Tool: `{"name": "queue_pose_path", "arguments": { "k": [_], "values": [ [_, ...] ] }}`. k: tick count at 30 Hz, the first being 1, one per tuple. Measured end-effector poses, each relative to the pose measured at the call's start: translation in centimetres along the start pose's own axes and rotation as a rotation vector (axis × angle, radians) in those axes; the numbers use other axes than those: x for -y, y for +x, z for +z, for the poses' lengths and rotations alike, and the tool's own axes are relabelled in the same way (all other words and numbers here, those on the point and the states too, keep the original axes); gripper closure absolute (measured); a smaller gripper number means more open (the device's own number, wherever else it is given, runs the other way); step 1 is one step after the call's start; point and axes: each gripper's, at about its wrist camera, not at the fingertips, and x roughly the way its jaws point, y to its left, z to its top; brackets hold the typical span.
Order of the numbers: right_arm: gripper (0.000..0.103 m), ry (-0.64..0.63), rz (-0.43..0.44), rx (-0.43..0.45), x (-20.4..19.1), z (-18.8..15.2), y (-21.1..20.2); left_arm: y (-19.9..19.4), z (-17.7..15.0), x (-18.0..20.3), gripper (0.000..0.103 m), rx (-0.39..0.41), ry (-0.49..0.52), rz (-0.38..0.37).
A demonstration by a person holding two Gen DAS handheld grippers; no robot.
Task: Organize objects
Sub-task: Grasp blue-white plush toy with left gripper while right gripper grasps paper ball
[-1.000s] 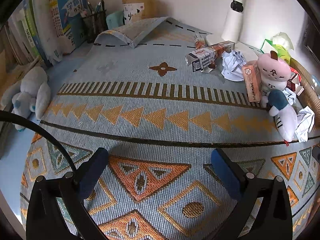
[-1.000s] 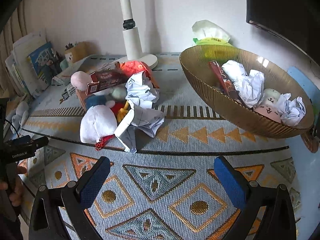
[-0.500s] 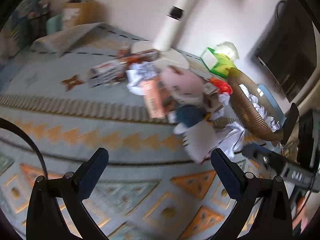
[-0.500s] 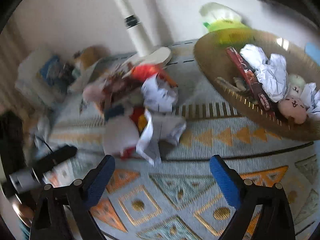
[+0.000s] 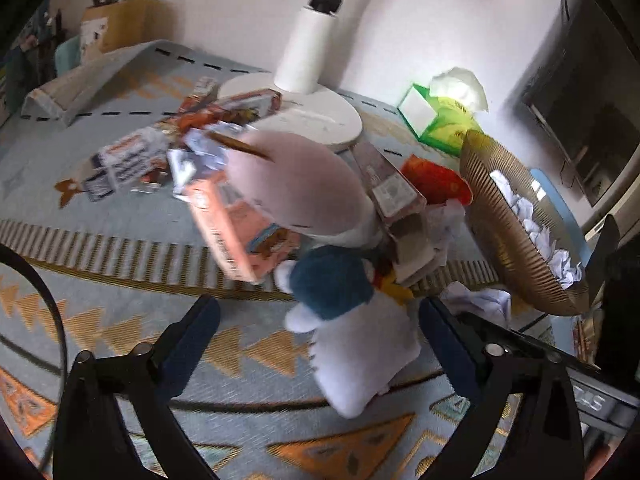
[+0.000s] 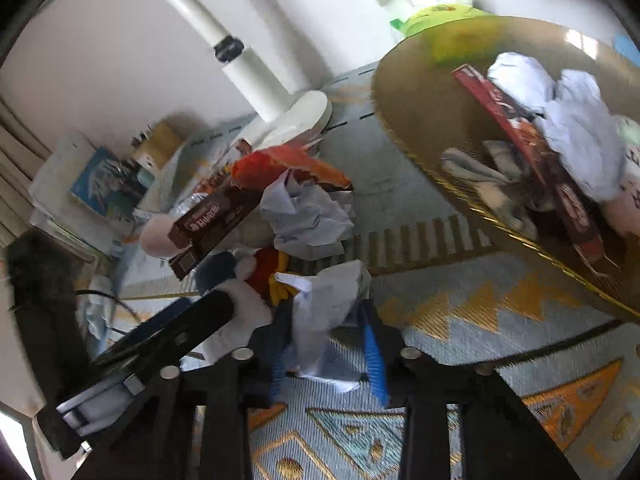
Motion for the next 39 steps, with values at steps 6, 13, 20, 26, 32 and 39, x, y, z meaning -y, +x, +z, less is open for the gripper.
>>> {"name": "queue_pose_path", "arguments": {
  "k": [6,13,20,26,32,39],
  "values": [
    [0.072,0.056,0.157,-0.013,0.5,-1.3,-2.0,-1.4,-0.6,1.1,0.055,0.0,0.057,-0.04],
    [0.072,0.208,0.267,-0.035,2.7,-3.6,-4.2,-6.8,-4.3,-0.3,0.055,0.027,0.1,-0.061],
    [0.072,0.16,-0.035,0.074,3.0,-4.1,-6.8,-6.1,-5.5,-3.0,0.055,0.027,0.061,-0.06],
    [0.072,-0.056,-0.008,0.095,-3.2,-2.0,-5.7,-6.0,-5.8,-2.7,0.054,0.036,0.086,-0.065],
    [0.072,-0.162,0.019,0.067,-5.2,-0.8,-3.0,-6.0,-5.7,-2.9,0.054,0.037,0.085,-0.082],
    [0.071,-0.145,-0.125,0.084,-1.5,-4.5,-6.9,-6.1,-5.8,-2.6,0.054,0.041,0.099,-0.079]
  ]
}}
